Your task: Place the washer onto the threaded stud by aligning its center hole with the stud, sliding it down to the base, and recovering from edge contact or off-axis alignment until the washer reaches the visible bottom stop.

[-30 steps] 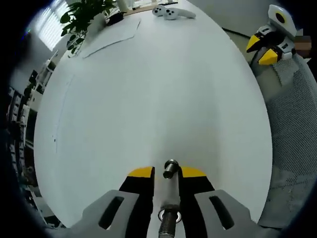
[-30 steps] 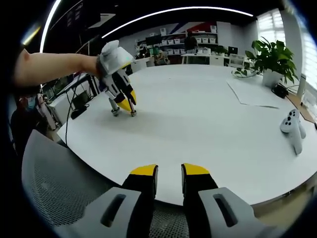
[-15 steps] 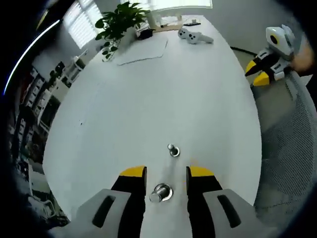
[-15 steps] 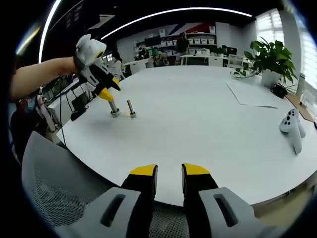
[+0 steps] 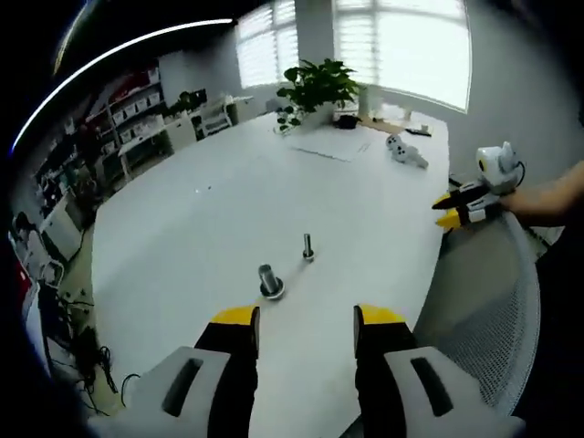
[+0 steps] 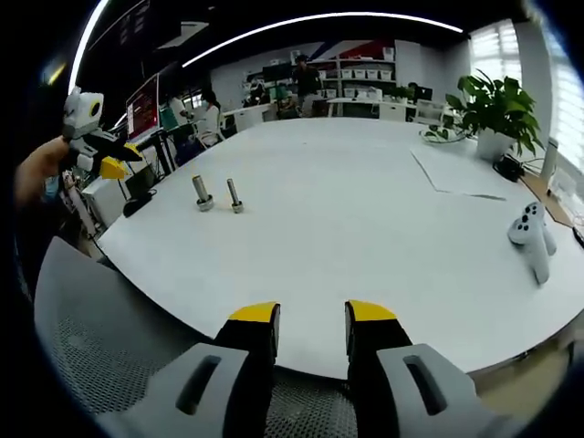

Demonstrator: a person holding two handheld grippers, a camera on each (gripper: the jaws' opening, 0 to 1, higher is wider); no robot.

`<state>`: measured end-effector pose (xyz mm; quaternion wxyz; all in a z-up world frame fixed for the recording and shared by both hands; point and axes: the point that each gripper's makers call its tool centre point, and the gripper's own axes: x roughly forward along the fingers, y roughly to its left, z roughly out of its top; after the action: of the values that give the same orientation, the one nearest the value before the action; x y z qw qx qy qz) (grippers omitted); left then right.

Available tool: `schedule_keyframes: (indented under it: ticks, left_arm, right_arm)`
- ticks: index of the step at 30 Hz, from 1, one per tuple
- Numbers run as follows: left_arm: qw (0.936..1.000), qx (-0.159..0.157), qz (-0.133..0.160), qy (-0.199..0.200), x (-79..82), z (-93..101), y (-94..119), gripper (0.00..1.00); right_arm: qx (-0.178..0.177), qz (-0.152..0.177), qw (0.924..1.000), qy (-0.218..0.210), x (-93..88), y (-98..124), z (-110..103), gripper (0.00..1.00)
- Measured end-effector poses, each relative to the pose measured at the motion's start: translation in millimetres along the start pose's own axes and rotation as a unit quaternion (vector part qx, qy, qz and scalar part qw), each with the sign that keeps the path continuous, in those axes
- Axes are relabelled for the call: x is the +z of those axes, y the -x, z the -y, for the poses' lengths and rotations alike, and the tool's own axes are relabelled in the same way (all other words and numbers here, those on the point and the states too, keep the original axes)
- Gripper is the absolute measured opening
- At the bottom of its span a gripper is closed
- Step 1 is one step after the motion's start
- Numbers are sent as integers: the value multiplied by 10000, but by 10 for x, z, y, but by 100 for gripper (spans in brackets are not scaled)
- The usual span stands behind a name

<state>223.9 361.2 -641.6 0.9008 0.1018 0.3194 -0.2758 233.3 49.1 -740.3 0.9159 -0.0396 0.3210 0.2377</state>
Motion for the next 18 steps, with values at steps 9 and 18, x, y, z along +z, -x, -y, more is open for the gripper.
schedule_keyframes:
  ticks: [9,18]
  left_arm:
    - [9844,738,1172,1087,-114,-117,480,48]
    - [9715,1100,1587,1377,-321,-18,516,58]
  right_arm:
    - [-4,-62,10000,37,-18,-3,8,32]
    - [-110,-64,9999,-13,-27,6,48,37]
